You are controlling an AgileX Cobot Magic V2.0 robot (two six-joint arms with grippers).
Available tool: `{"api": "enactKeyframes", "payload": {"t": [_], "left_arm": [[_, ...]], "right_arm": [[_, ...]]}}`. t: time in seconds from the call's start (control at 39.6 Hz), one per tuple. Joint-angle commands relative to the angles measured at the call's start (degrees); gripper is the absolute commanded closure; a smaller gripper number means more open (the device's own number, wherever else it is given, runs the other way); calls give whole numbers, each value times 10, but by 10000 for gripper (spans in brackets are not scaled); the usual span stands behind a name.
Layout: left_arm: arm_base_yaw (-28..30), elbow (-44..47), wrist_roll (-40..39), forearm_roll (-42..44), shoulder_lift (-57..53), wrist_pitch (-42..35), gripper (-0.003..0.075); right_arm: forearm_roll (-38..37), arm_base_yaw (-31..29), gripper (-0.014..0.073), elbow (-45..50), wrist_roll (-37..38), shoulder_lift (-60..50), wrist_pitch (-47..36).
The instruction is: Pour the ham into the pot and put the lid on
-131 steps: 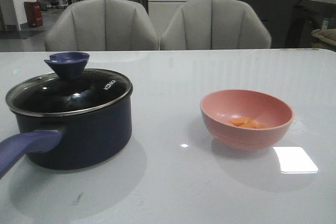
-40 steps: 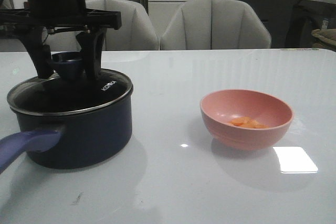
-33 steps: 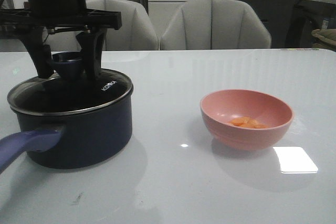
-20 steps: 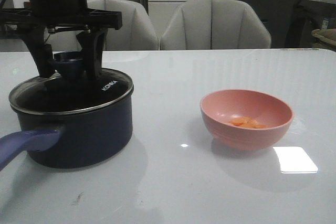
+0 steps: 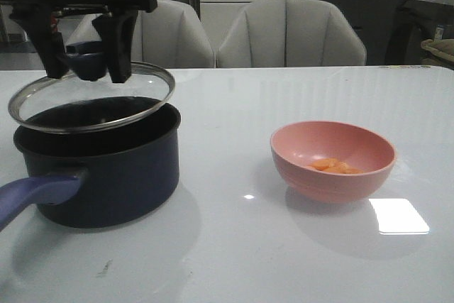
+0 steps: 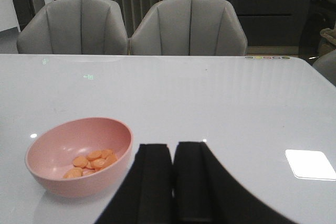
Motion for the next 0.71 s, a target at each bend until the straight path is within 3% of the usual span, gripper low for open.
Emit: {"api": "enactKeyframes", "payload": {"t": [0.0, 0.23, 0.48, 0.68], "left_arm": [[18, -19, 20, 26, -54, 2, 544], [86, 38, 34, 29, -136, -48, 544], [220, 190, 48, 24, -215, -126, 544], [276, 286, 60, 22, -215, -168, 544]], "right_arm": [[-6, -5, 456, 6, -1, -12, -49], [-6, -5, 456, 6, -1, -12, -49], [-6, -5, 456, 6, -1, -12, -49], [-6, -5, 456, 6, -1, -12, -49]]}}
